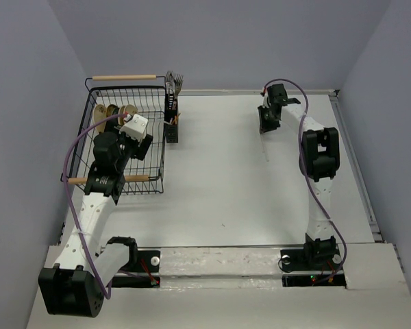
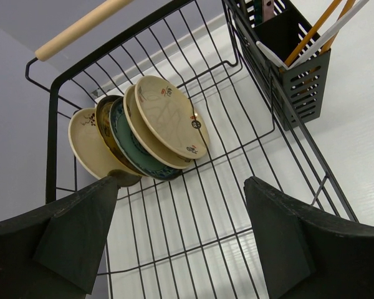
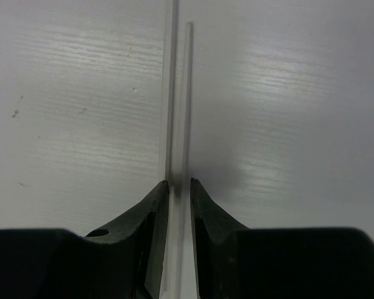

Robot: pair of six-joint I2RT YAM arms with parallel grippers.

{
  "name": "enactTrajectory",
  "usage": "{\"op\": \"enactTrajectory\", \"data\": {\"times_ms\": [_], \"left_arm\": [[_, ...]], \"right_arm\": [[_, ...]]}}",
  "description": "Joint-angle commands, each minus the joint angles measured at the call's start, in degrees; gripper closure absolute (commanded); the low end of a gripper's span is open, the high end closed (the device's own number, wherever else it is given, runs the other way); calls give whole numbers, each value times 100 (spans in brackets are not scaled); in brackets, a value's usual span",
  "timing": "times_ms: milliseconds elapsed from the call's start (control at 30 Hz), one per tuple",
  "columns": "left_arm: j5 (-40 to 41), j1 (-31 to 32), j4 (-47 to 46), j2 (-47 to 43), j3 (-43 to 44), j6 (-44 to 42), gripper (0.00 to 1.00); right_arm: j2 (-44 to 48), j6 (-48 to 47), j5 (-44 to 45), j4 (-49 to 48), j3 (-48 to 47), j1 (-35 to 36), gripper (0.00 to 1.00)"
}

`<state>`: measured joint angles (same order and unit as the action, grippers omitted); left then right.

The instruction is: Sort the eating utensils into containers

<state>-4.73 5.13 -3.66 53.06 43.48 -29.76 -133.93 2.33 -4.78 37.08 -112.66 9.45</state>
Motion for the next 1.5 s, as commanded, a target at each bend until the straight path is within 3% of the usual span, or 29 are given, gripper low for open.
{"op": "enactTrajectory", "data": {"times_ms": [0, 233, 433, 500, 567, 633, 800, 867, 967, 1067, 1267, 1367, 1467], "left_arm": [[-37, -38, -293, -138, -51, -74, 4], [-37, -38, -293, -147, -51, -74, 4], [-37, -38, -293, -164, -51, -74, 4], [-45, -38, -293, -164, -51, -74, 4], [-45, -38, -293, -173, -51, -65, 4], [-45, -38, -293, -182, -51, -65, 3], [-80, -38, -284, -191, -42, -48, 4], [-159, -38, -223, -182, -7, -13, 4], [-458, -38, -4, -173, 230, 57, 4], [-949, -29, 329, -129, 730, 224, 6], [-2829, 146, 858, 117, 1978, 997, 9], [-3297, 523, 850, 301, 2409, 1560, 10], [-3402, 927, 797, 451, 2604, 1833, 11]], "right_arm": [[-63, -74, 160, 54, -2, -14, 74], [-89, -83, 1224, 300, 104, -14, 76], [-291, -154, 1418, 475, 104, -14, 78], [-388, -171, 1200, 484, 78, -14, 85], [-441, -145, 1128, 458, -27, -14, 100], [-415, -110, 1189, 388, -45, -14, 100], [418, -171, 1409, -744, 840, -14, 100], [1261, -371, 1532, -1367, 1402, 47, 100], [2541, -794, 1673, -3051, 2580, 267, 100], [3684, -1181, 1646, -4177, 3539, 732, 100], [4638, -1551, 1726, -4964, 3953, 2033, 100], [4972, -1244, 1051, -5236, 4041, 2524, 100], [5166, -1111, 313, -6340, 4523, 3173, 100]]}}
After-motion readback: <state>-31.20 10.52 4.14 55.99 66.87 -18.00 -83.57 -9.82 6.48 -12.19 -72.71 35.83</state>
